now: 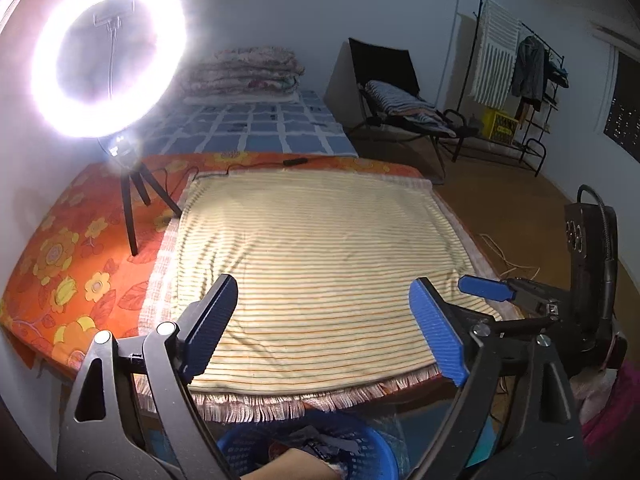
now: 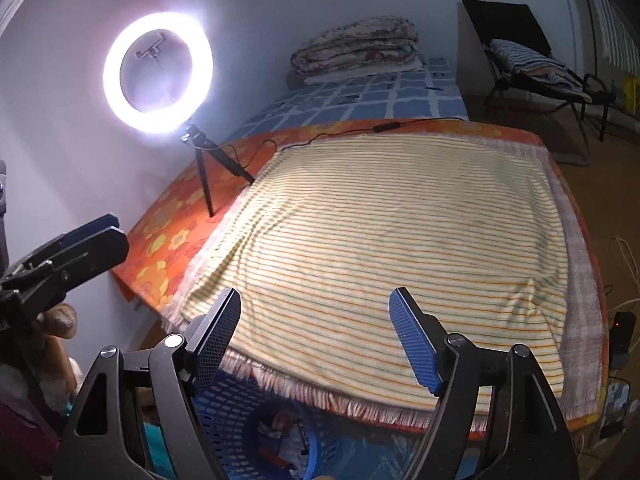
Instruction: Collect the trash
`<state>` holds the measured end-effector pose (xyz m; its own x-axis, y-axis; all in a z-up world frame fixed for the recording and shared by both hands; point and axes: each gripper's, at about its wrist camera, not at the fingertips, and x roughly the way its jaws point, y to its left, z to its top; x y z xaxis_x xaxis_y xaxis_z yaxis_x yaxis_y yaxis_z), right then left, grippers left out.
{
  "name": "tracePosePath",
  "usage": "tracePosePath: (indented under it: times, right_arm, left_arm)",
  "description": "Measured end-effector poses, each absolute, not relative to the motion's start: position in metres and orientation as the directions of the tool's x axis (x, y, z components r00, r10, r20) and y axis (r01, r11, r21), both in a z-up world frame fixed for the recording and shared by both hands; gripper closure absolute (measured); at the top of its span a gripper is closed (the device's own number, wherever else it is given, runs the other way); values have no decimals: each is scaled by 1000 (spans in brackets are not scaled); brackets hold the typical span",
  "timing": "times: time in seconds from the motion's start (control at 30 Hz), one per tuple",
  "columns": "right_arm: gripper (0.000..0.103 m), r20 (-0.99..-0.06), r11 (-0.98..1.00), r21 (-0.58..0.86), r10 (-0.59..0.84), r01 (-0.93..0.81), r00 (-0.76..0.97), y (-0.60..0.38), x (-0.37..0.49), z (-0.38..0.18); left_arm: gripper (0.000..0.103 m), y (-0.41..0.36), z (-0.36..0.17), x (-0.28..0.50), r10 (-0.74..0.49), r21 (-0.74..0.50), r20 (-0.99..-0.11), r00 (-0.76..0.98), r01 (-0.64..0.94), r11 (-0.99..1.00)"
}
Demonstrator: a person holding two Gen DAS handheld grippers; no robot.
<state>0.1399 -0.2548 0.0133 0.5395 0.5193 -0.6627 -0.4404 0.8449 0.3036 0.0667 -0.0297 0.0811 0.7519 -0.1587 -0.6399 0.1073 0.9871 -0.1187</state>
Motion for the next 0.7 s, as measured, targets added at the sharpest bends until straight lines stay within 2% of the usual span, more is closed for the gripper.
tracePosePath:
  times: [0.13, 0.23, 0.7]
  right_arm:
    - [27, -668, 869, 268, 479, -417, 569, -256, 141, 10]
    - [26, -667, 882, 263, 459, -390, 587, -258, 144, 7]
    - [26, -706, 899, 275, 429, -340, 564, -260, 158, -5]
  left_arm:
    - [13, -29, 72, 74, -150, -119, -658, 738, 95, 988]
    - [5, -30, 64, 78, -140, -118, -673, 726, 82, 990]
    - [1, -31, 51, 84, -107, -105, -705, 701, 45, 993]
